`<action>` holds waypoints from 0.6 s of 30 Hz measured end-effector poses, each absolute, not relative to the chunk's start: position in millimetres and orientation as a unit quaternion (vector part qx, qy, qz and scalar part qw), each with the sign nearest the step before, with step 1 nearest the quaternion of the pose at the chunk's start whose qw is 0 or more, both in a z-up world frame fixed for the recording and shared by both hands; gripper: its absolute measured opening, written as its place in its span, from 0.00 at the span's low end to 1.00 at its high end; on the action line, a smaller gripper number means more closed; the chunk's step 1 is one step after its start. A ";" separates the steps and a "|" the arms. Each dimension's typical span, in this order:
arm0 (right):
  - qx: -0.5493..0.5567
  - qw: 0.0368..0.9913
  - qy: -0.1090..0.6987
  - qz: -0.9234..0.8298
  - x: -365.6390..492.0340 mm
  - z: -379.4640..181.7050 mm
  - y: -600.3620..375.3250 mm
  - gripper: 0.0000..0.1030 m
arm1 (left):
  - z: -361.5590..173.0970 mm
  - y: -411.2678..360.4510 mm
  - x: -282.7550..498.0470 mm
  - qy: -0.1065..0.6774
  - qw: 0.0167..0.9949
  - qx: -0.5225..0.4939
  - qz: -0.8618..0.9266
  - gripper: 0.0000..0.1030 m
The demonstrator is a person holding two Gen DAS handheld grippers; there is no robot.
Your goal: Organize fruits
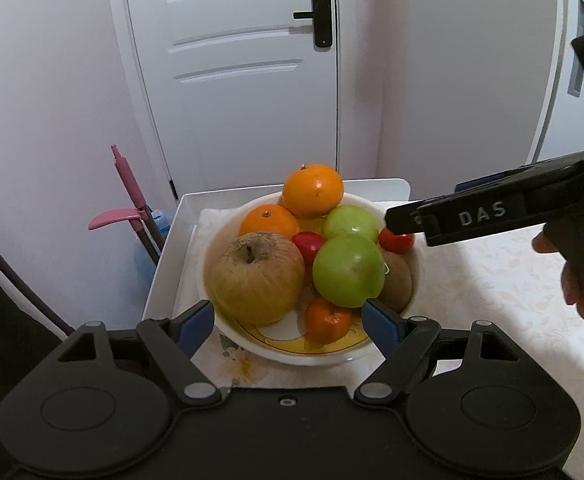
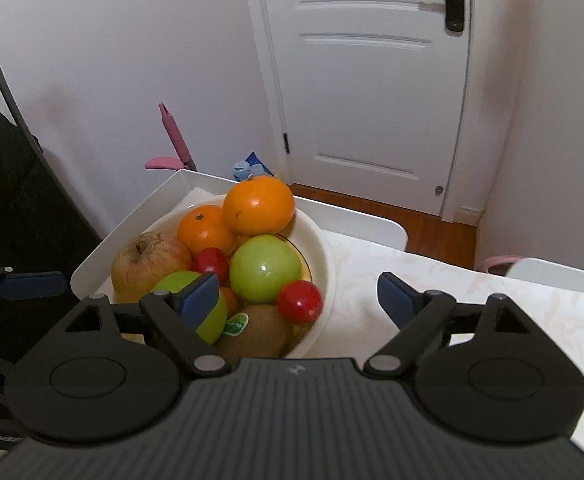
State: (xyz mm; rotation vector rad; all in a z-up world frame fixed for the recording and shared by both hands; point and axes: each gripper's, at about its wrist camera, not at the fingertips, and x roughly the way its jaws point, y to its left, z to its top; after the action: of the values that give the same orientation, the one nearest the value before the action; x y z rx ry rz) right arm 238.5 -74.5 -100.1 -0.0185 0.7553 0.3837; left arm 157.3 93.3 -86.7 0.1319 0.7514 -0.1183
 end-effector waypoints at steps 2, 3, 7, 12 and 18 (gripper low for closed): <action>-0.007 0.912 0.366 0.183 232.0 -94.8 -78.2 0.99 | -82.6 91.5 152.3 0.364 0.928 0.061 -0.057 0.82; -0.007 0.913 0.365 0.182 227.6 -90.9 -80.6 0.99 | -80.0 90.8 149.5 0.362 0.928 0.059 -0.057 0.82; -0.013 0.918 0.354 0.178 207.3 -71.6 -90.8 0.99 | -66.3 84.6 135.8 0.355 0.932 0.050 -0.052 0.82; -0.011 0.925 0.342 0.165 171.8 -39.7 -110.2 0.99 | -40.2 66.6 111.6 0.336 0.939 0.044 -0.052 0.82; -0.013 0.941 0.312 0.132 112.9 5.5 -138.5 0.99 | 1.4 41.0 72.9 0.306 0.950 0.038 -0.053 0.84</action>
State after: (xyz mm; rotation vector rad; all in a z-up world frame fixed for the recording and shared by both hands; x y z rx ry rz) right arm 112.9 -138.5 5.5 -0.0271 0.6372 0.2694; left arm 72.9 41.0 1.4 0.0765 0.6220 -0.1085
